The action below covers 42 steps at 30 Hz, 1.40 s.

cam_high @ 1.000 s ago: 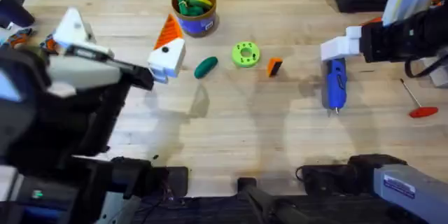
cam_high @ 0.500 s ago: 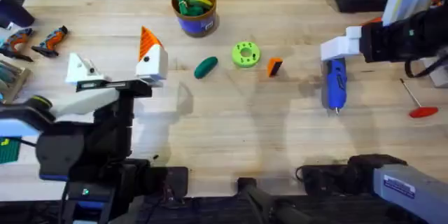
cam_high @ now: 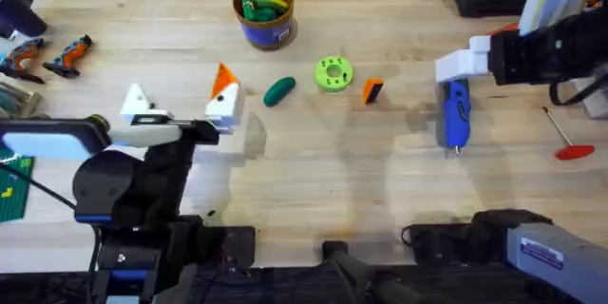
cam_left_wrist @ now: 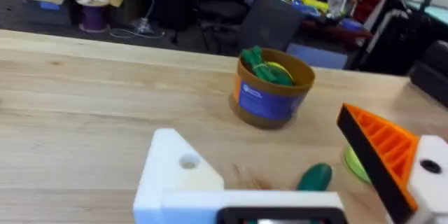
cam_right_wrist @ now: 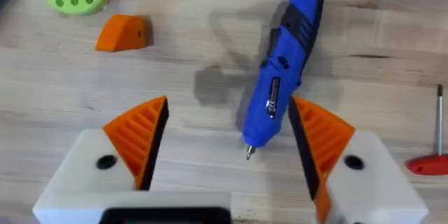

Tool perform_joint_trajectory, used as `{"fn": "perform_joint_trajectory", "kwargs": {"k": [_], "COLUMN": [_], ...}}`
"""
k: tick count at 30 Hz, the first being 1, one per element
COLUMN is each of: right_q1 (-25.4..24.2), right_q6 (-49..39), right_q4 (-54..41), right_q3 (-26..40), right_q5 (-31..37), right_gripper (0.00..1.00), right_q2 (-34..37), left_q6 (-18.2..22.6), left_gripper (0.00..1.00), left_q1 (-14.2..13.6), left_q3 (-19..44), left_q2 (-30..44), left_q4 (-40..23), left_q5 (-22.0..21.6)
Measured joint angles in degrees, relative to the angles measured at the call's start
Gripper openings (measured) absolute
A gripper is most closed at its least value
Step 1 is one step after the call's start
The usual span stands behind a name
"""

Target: Pick up the gripper from the table and insert it into the empty holder that is missing its gripper. Then pick up a screw, insert it into the mounting hole, and use the screwdriver to tighten it. Finally, clean up the table by picking up the vegetable and placing it into the bucket.

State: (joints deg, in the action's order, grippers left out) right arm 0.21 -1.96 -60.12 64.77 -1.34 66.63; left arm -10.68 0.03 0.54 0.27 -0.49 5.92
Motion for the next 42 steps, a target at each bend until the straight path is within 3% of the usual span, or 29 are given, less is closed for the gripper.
{"fn": "perform_joint_trajectory", "kwargs": {"k": [7, 15, 18, 25, 27, 28, 32, 36, 42], "right_q1": [0.0, 0.0, 0.0, 0.0, 0.0, 0.0, 0.0, 0.0, 0.0], "right_q6": [0.0, 0.0, 0.0, 0.0, 0.0, 0.0, 0.0, 0.0, 0.0], "right_q4": [0.0, 0.0, 0.0, 0.0, 0.0, 0.0, 0.0, 0.0, 0.0], "right_q3": [0.0, 0.0, 0.0, 0.0, 0.0, 0.0, 0.0, 0.0, 0.0], "right_q5": [0.0, 0.0, 0.0, 0.0, 0.0, 0.0, 0.0, 0.0, 0.0], "right_gripper": [0.990, 0.989, 0.989, 0.989, 0.989, 0.989, 0.989, 0.989, 0.989], "right_q2": [0.0, 0.0, 0.0, 0.0, 0.0, 0.0, 0.0, 0.0, 0.0], "left_q6": [5.8, 10.0, 11.6, 16.6, 17.6, 18.4, 18.9, 19.1, 19.3], "left_gripper": [0.985, 0.985, 0.985, 0.985, 0.985, 0.985, 0.985, 0.985, 0.985], "left_q1": [0.0, 0.0, 0.0, 0.0, 0.0, 0.0, 0.0, 0.0, 0.0], "left_q3": [0.0, 0.0, 0.0, 0.0, 0.0, 0.0, 0.2, 0.2, 0.2], "left_q2": [0.0, 0.0, 0.0, 0.0, 0.0, 0.0, 0.0, 0.0, 0.0], "left_q4": [-3.4, -3.3, -3.2, -3.0, -3.2, -3.8, -4.8, -5.3, -5.8], "left_q5": [6.9, 10.1, 13.1, 26.5, 31.3, 37.8, 46.0, 50.6, 53.7]}}
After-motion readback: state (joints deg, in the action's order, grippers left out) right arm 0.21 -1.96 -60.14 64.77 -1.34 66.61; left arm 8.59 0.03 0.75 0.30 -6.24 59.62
